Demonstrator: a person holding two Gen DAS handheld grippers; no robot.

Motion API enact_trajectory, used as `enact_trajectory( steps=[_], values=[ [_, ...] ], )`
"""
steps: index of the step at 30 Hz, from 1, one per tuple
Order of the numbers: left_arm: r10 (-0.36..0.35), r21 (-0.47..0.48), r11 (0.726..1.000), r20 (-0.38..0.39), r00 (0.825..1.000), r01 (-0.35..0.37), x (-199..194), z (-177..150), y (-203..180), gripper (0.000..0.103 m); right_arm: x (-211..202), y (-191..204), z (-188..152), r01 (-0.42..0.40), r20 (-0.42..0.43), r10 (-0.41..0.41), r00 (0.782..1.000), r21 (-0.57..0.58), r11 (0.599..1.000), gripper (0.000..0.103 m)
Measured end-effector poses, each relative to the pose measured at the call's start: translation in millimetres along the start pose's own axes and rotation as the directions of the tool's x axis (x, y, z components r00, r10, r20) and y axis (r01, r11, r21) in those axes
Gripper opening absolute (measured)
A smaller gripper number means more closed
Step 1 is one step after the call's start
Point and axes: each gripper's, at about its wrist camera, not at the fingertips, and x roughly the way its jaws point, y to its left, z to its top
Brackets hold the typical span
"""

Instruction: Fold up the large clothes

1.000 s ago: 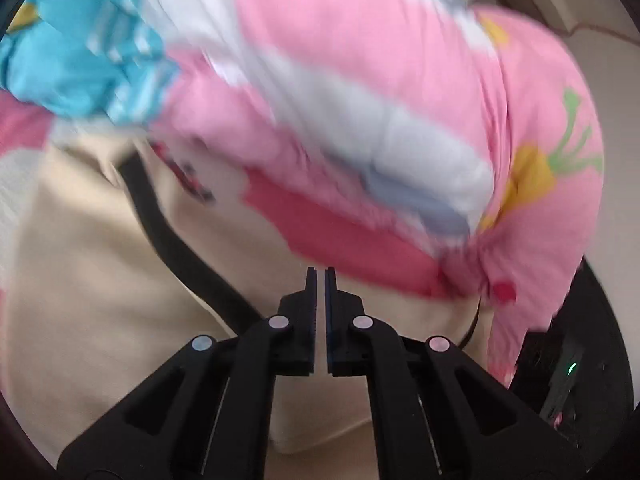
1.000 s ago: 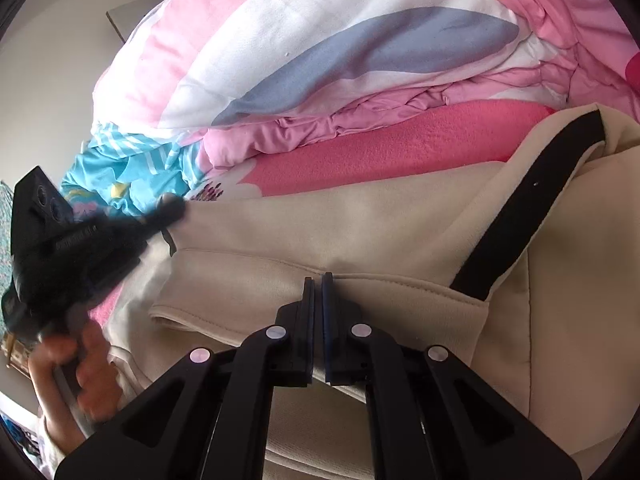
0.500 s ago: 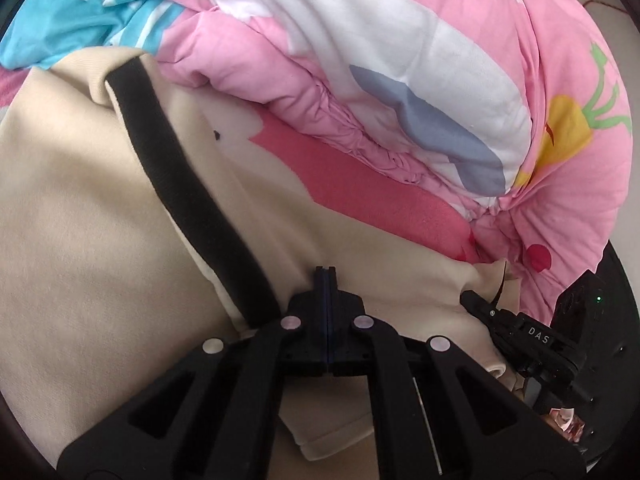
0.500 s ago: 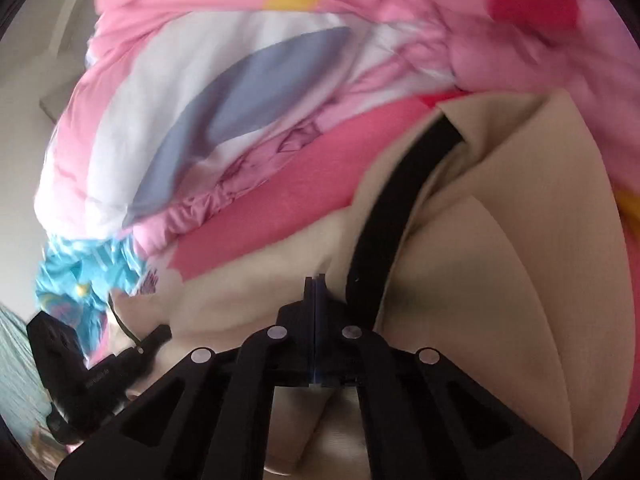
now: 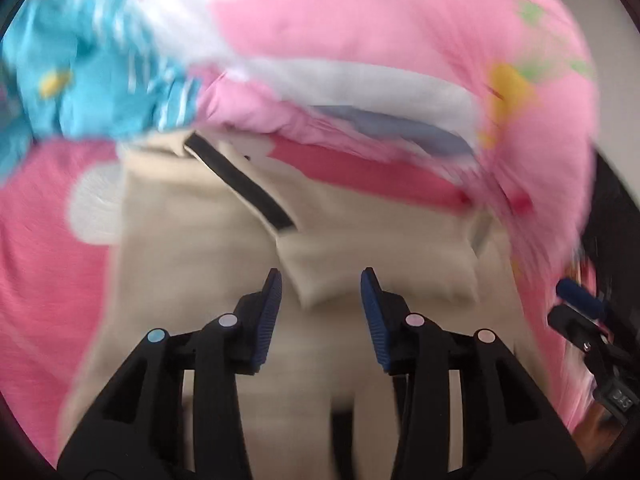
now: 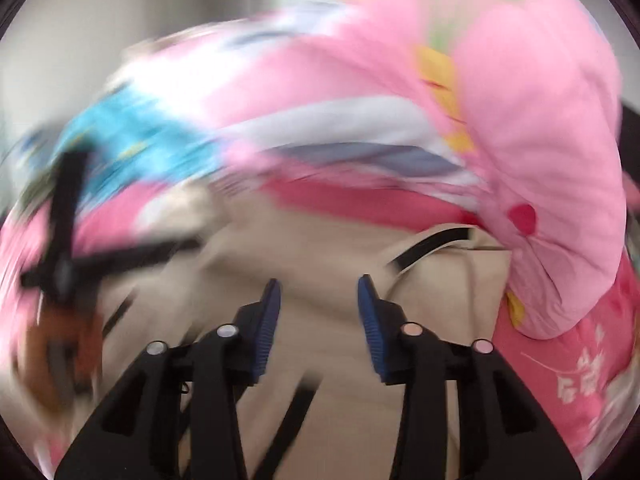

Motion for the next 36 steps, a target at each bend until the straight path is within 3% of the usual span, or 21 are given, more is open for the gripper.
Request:
enact_trajectory(
  steps=[2,4,6,7,9,10,12,15,16,18,20,21,23,26,27,28,30,32,33,34,36],
  values=[
    [0.044,0.170,0.985,-0.060,0.997,-0.033,-29,-24,-14,0.040,-31,29,-35,-0.109,-0.062,0.102,0.993,-0.124,0.986,0.041],
    [0.116,0.371,0.926,-0.094,0.989,-0.073,-64,-54,-27,0.040,-58,51,-72,-0.131,-0.109,0.109,0.988,-0.231,0.964,0.041],
    [0.173,0.514,0.846,-0.015,0.985,-0.141,-112,-91,-31,0.056,-77,69,-102,-0.127,-0.126,0.092,0.988,-0.310,0.942,0.048],
    [0.151,0.543,0.831,-0.018,0.988,-0.117,-131,-108,-29,0.059,-88,76,-117,-0.133,-0.132,0.092,0.987,-0.343,0.930,0.051],
    [0.079,0.545,0.838,-0.116,0.990,-0.003,-154,-145,-23,0.060,-106,86,-150,-0.121,-0.139,0.069,0.988,-0.408,0.905,0.058],
    [0.077,0.548,0.836,-0.159,0.984,0.023,-160,-164,-21,0.060,-113,91,-167,-0.109,-0.150,0.046,0.988,-0.443,0.890,0.059],
    [0.092,0.603,0.796,-0.200,0.975,0.049,-168,-200,-21,0.060,-120,95,-192,-0.070,-0.160,-0.011,0.987,-0.495,0.866,0.067],
    [0.187,0.747,0.665,-0.156,0.970,-0.008,-178,-246,-25,0.060,-113,93,-218,0.097,-0.150,-0.213,0.965,-0.551,0.829,0.070],
    [0.209,0.763,0.646,-0.158,0.965,-0.015,-176,-256,-24,0.060,-109,89,-223,0.117,-0.159,-0.244,0.957,-0.558,0.822,0.070],
    [0.262,0.780,0.623,-0.151,0.953,-0.047,-168,-270,-21,0.061,-99,77,-233,0.153,-0.175,-0.289,0.941,-0.540,0.827,0.070],
    [0.247,0.765,0.641,-0.129,0.960,-0.062,-171,-269,-17,0.058,-99,60,-236,0.186,-0.157,-0.289,0.944,-0.470,0.863,0.069],
    [0.266,0.757,0.647,-0.113,0.957,-0.091,-172,-266,-15,0.047,-99,51,-237,0.213,-0.148,-0.306,0.940,-0.444,0.870,0.063],
    [0.363,0.767,0.611,-0.054,0.930,-0.194,-169,-263,-2,0.040,-102,38,-244,0.205,-0.153,-0.284,0.947,-0.396,0.895,0.049],
    [0.344,0.747,0.639,-0.065,0.937,-0.183,-172,-263,14,0.040,-103,32,-251,0.212,-0.148,-0.273,0.951,-0.333,0.919,0.018],
    [0.353,0.755,0.627,-0.054,0.934,-0.193,-173,-263,13,0.040,-104,35,-253,0.260,-0.114,-0.314,0.942,-0.341,0.903,0.009],
    [0.368,0.770,0.601,-0.030,0.929,-0.213,-174,-265,12,0.038,-105,36,-255,0.287,-0.094,-0.336,0.937,-0.340,0.895,0.009],
    [0.403,0.810,0.533,0.011,0.915,-0.245,-174,-275,9,0.011,-110,35,-254,0.319,-0.058,-0.348,0.936,-0.282,0.905,0.008],
    [0.436,0.848,0.446,0.073,0.897,-0.286,-174,-288,1,0.008,-117,33,-250,0.338,-0.026,-0.351,0.936,-0.215,0.916,0.008],
    [0.438,0.852,0.431,0.091,0.894,-0.298,-175,-289,0,0.005,-123,32,-246,0.335,-0.004,-0.342,0.940,-0.182,0.924,0.008],
    [0.433,0.844,0.438,0.104,0.896,-0.309,-178,-287,0,0.005,-127,31,-243,0.338,0.016,-0.340,0.940,-0.161,0.927,0.008],
    [0.405,0.795,0.498,0.140,0.904,-0.346,-191,-275,0,0.004,-136,27,-234,0.327,0.043,-0.325,0.945,-0.105,0.939,0.008]
  ],
)
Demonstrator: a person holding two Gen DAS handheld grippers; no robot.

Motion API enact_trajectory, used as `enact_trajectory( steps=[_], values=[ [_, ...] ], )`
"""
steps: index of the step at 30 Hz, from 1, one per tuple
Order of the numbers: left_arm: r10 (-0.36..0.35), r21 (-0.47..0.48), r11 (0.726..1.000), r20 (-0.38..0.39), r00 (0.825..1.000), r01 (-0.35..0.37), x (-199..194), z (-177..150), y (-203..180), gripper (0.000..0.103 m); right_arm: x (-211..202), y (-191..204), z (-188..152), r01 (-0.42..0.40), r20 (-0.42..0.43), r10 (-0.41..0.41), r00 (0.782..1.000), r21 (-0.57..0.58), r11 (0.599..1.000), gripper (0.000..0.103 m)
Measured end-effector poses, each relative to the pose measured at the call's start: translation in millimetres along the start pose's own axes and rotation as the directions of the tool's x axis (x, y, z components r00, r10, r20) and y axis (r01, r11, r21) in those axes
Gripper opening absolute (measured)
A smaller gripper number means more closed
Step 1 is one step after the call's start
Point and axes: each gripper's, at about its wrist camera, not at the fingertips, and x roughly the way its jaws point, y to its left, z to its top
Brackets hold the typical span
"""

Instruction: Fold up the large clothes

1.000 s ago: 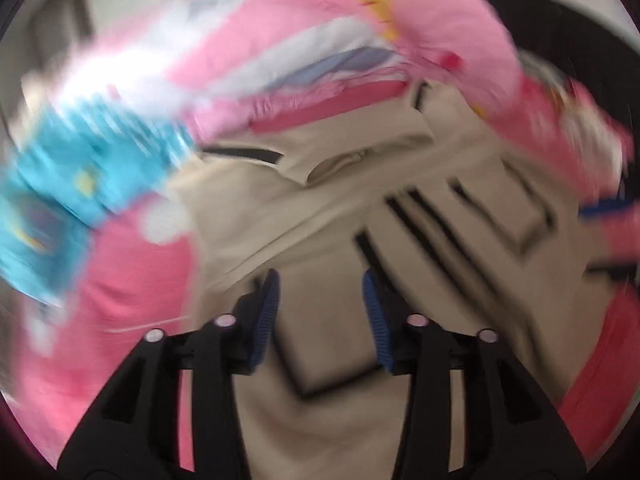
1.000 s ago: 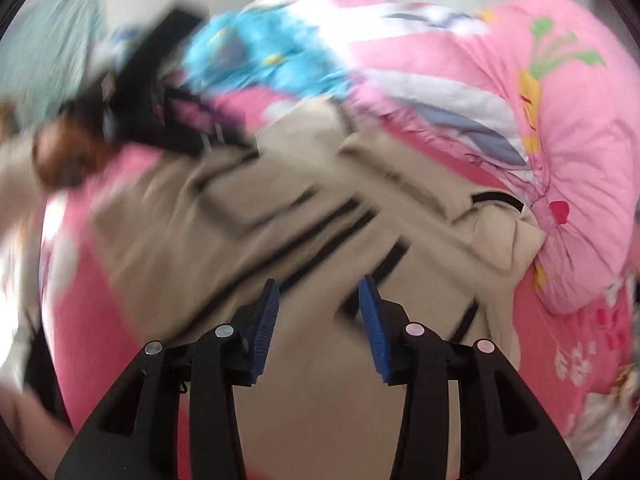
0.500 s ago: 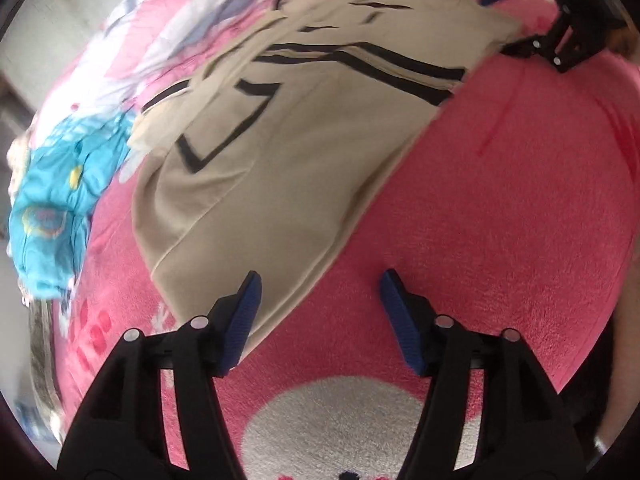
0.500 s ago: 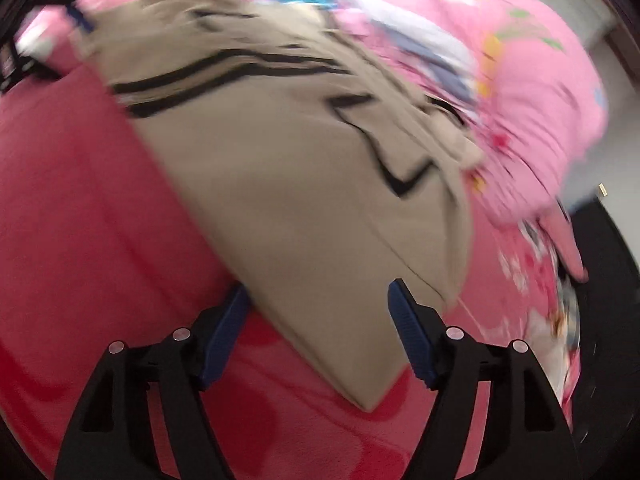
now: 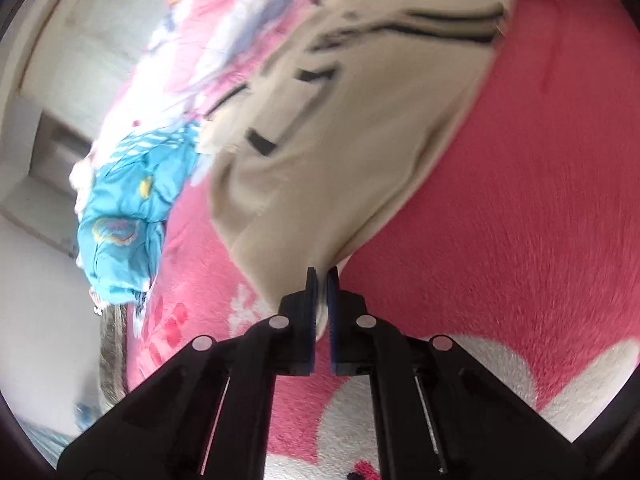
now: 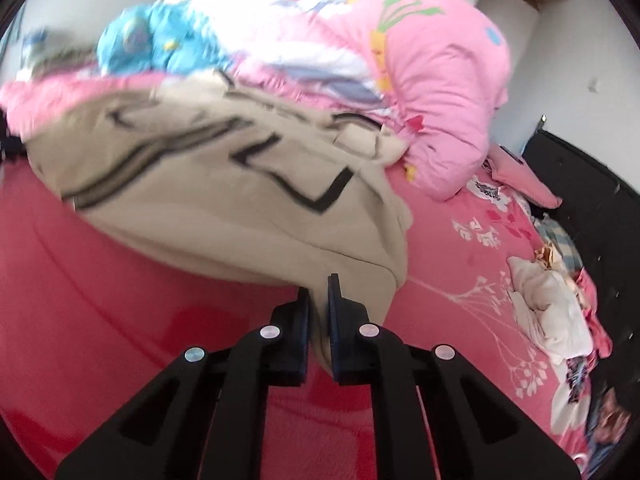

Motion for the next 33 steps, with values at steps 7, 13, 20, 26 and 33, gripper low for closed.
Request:
enact_trajectory(
  steps=[7,13,20,26,33],
  values=[
    [-0.032,-0.259,0.965,0.069,0.997,0.049,2,32,59,0.004,9,-30,36,-0.067,0.085,0.047,0.995,0.258,0.964,0.008],
    [-0.022,-0.372,0.926,0.130,0.991,0.069,36,88,122,0.004,56,-49,98,-0.038,0.123,-0.002,0.992,0.321,0.946,0.008],
    [-0.194,-0.483,0.847,0.109,0.975,0.222,173,188,239,0.007,211,-90,213,-0.011,-0.046,0.029,0.999,0.364,0.931,0.009],
    [-0.511,-0.731,0.447,0.264,0.818,0.515,272,163,286,0.025,336,-118,219,-0.152,-0.250,0.325,0.912,0.531,0.833,0.021],
    [-0.531,-0.737,0.449,0.234,0.814,0.505,290,124,260,0.042,319,-136,210,-0.259,-0.186,0.391,0.902,0.492,0.831,0.055]
  ],
)
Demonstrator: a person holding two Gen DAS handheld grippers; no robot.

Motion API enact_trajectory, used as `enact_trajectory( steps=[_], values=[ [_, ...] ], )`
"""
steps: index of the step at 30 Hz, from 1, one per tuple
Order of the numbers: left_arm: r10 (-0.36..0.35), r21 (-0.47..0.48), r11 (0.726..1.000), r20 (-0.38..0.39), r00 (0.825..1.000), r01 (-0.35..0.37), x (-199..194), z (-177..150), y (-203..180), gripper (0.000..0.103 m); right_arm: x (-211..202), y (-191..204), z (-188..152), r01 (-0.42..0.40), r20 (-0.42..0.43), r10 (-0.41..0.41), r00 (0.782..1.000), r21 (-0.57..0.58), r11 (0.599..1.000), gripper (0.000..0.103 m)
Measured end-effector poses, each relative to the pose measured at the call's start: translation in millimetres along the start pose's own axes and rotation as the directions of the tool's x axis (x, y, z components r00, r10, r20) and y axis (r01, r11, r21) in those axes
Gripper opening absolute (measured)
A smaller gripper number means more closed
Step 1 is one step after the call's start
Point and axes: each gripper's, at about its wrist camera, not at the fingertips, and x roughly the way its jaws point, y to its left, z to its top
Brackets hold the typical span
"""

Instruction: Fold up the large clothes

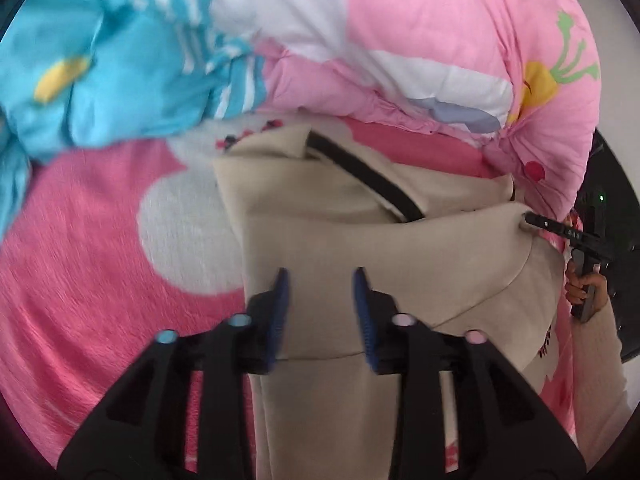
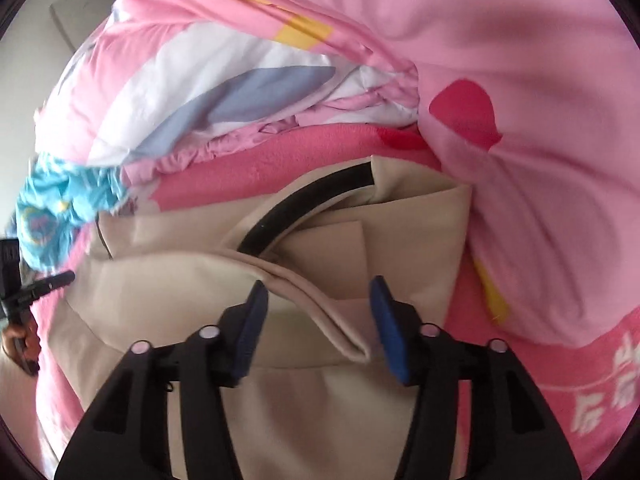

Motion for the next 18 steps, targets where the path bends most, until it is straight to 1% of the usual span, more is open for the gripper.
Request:
enact_trajectory(
  steps=[1,2,3,4,5,6,7,8,9,10,11,12,13,14,16,17,18],
  values=[
    [0.017,-0.021,1.000,0.003,1.000,-0.017,5,-2,6,0.043,0,-1,0,0.008,0.000,-0.008,1.000,0.001,1.000,0.056],
    [0.015,-0.048,0.999,0.002,1.000,-0.015,11,-3,11,0.044,2,-6,0,0.015,-0.002,-0.015,1.000,0.021,1.000,0.060],
    [0.005,-0.073,0.997,0.003,1.000,-0.005,14,-4,16,0.044,7,-13,1,0.013,-0.017,-0.012,1.000,0.050,0.999,0.060],
    [-0.001,-0.095,0.995,0.009,1.000,0.002,17,-4,20,0.044,13,-22,3,-0.024,-0.042,0.028,0.999,0.086,0.996,0.061],
    [0.019,-0.111,0.994,0.026,0.999,-0.016,18,-4,21,0.043,16,-28,2,-0.056,-0.047,0.062,0.997,0.119,0.991,0.060],
    [0.030,-0.112,0.993,0.033,0.999,-0.026,18,-2,22,0.043,17,-32,3,-0.074,-0.037,0.080,0.996,0.133,0.988,0.051],
    [0.087,-0.112,0.990,0.041,0.995,-0.081,19,0,22,0.044,13,-30,1,-0.070,-0.016,0.073,0.997,0.114,0.991,0.042],
    [0.145,-0.126,0.982,0.050,0.988,-0.138,18,0,25,0.044,9,-27,-1,-0.060,0.001,0.060,0.998,0.097,0.994,0.033],
    [0.136,-0.155,0.980,0.060,0.989,-0.125,16,1,29,0.044,4,-27,-3,-0.037,0.020,0.035,0.999,0.089,0.995,0.033],
    [0.103,-0.186,0.979,0.071,0.992,-0.088,13,1,34,0.044,2,-29,-3,-0.015,0.036,0.011,0.999,0.100,0.995,0.033],
    [0.064,-0.217,0.975,0.077,0.995,-0.046,10,2,41,0.044,-1,-34,-2,0.006,0.039,-0.011,0.999,0.116,0.993,0.034],
    [0.044,-0.231,0.973,0.073,0.996,-0.026,10,2,45,0.047,-2,-39,0,0.026,0.041,-0.032,0.999,0.138,0.990,0.041],
    [0.016,-0.249,0.969,0.051,0.999,-0.003,13,2,50,0.049,-2,-48,5,0.039,0.044,-0.047,0.998,0.171,0.984,0.049],
    [0.009,-0.260,0.965,0.037,0.999,0.001,16,2,53,0.050,-4,-58,8,0.050,0.047,-0.061,0.997,0.204,0.978,0.057],
    [-0.003,-0.281,0.960,0.050,0.999,0.016,20,-2,56,0.050,-3,-73,12,0.027,0.070,-0.048,0.996,0.282,0.959,0.057],
    [-0.010,-0.281,0.960,0.054,0.998,0.025,21,-2,56,0.053,1,-79,15,0.018,0.065,-0.040,0.997,0.309,0.951,0.059],
    [-0.022,-0.280,0.959,0.061,0.998,0.038,22,-1,56,0.056,6,-79,19,0.033,0.046,-0.049,0.998,0.307,0.951,0.064]
  ],
)
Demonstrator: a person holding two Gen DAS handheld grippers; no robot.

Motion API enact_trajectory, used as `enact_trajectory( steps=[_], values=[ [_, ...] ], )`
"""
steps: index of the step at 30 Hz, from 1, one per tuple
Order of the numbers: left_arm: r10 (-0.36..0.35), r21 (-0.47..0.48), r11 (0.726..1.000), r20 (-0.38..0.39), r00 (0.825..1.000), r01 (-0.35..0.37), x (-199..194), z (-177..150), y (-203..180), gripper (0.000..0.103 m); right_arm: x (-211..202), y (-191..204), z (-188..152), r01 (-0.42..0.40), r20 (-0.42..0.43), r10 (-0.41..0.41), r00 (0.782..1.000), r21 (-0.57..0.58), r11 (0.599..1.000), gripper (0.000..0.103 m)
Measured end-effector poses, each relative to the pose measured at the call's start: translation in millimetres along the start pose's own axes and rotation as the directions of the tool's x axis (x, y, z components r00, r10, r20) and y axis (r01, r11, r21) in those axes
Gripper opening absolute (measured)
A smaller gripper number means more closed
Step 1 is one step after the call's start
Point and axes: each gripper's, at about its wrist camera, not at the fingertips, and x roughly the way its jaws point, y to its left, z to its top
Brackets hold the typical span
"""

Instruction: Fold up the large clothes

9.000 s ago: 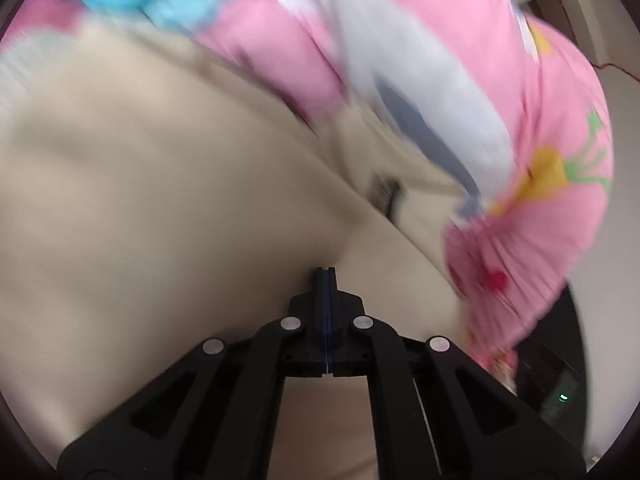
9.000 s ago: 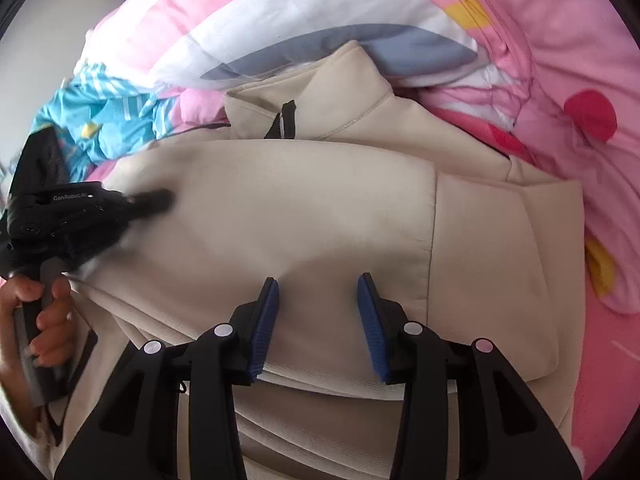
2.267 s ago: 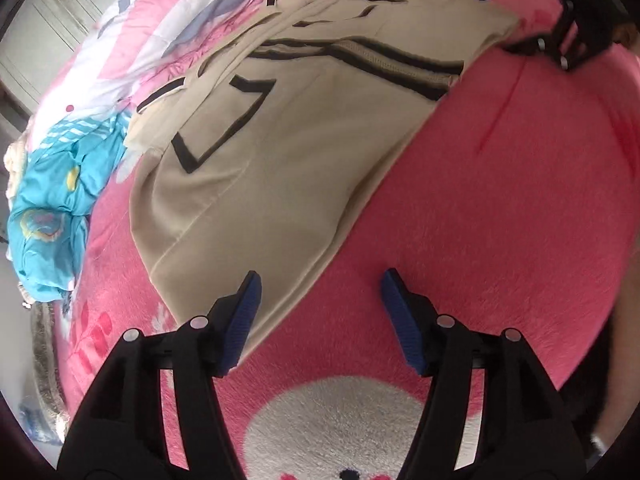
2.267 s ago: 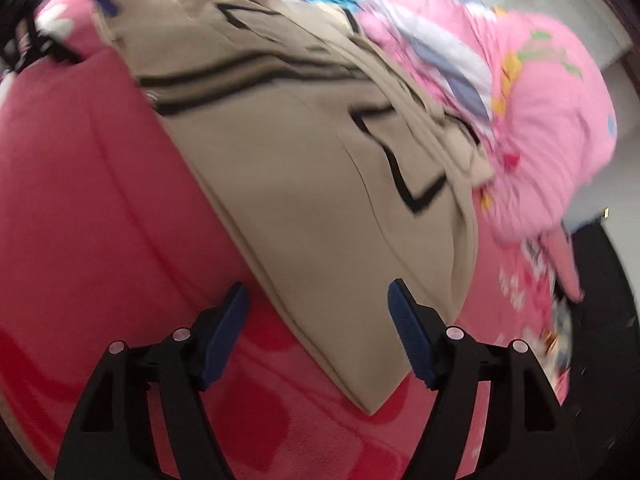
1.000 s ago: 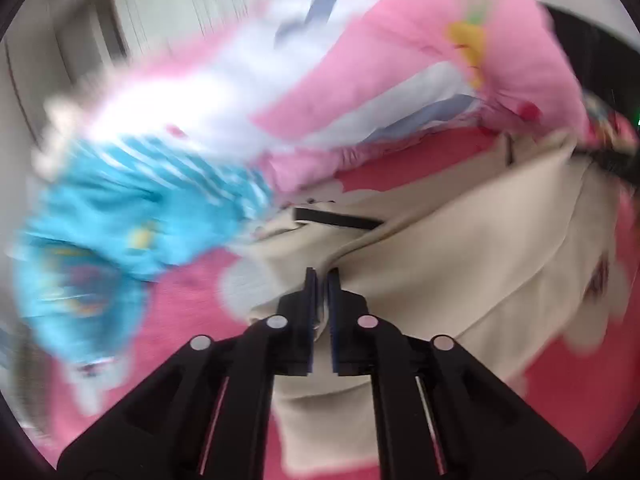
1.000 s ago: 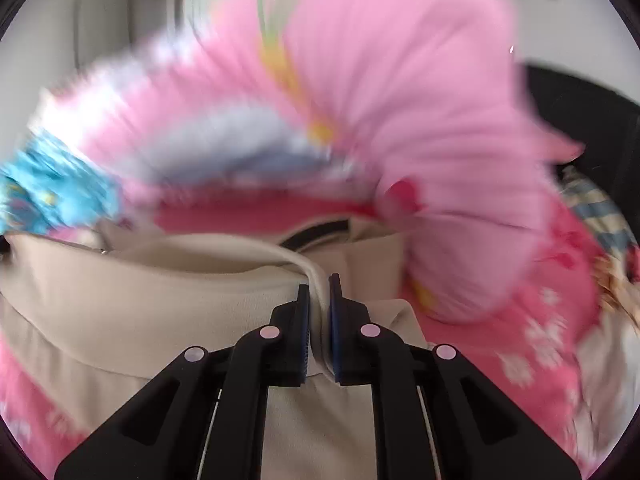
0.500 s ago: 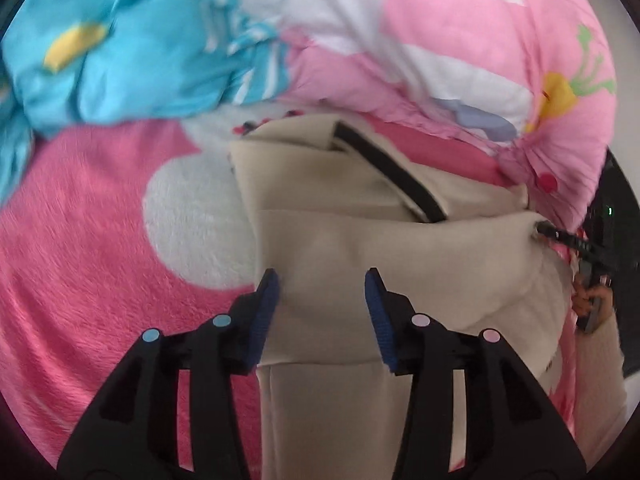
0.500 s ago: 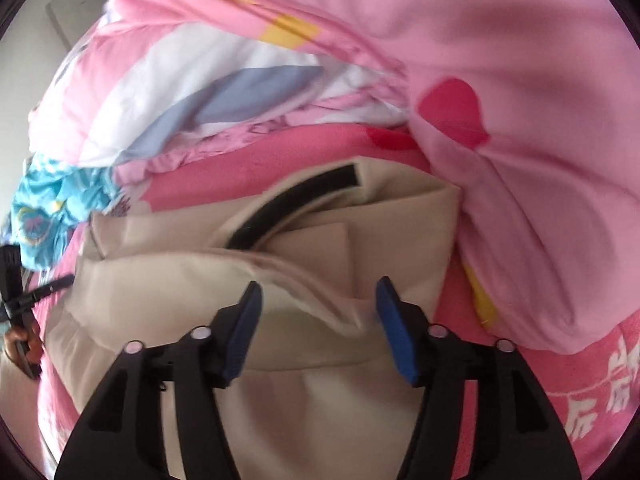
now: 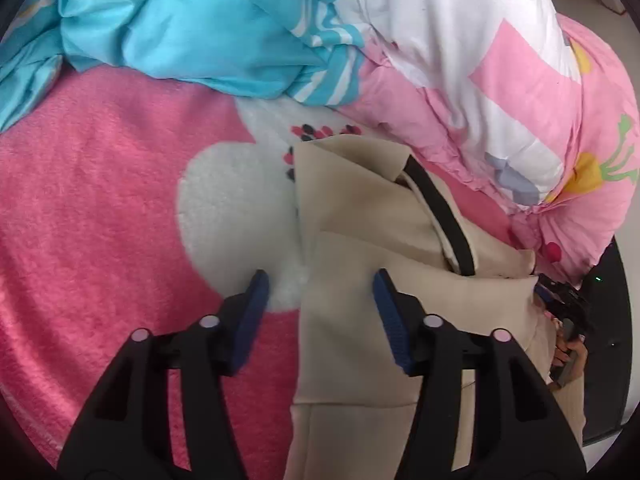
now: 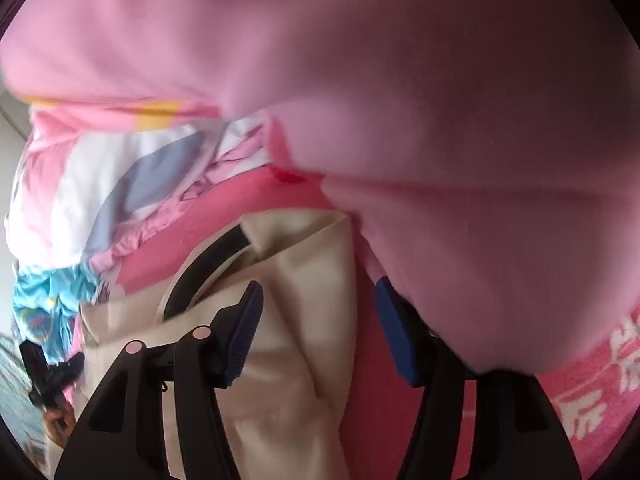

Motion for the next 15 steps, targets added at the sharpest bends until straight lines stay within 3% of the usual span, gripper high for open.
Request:
enact_trajectory(
  steps=[2,4,5,6,7,12,15],
  values=[
    [-0.023,-0.007,1.000,0.001,1.000,0.023,2,0,1,0.058,11,9,3,0.053,-0.019,-0.054,0.998,-0.054,0.997,0.070],
    [-0.044,-0.013,0.999,0.010,0.999,0.044,0,0,3,0.058,16,17,2,0.053,-0.040,-0.057,0.998,-0.090,0.995,0.071],
    [-0.064,-0.017,0.998,0.019,0.998,0.064,-1,-1,4,0.049,14,20,-3,0.000,-0.034,-0.004,0.999,-0.101,0.995,0.071],
    [-0.077,-0.023,0.997,0.018,0.997,0.077,0,-2,4,0.033,12,22,-6,-0.020,-0.027,0.017,0.999,-0.110,0.994,0.068],
    [-0.091,-0.033,0.995,0.015,0.996,0.091,-1,-5,6,0.031,9,23,-10,-0.021,-0.013,0.019,1.000,-0.120,0.993,0.066],
    [-0.140,-0.054,0.989,0.011,0.990,0.141,-3,-12,15,0.031,-22,20,-22,-0.126,0.074,0.137,0.988,-0.138,0.982,0.053],
    [-0.154,-0.073,0.985,0.016,0.988,0.155,-3,-12,19,0.031,-41,12,-12,-0.118,0.142,0.131,0.981,-0.096,0.988,0.048]
  ],
)
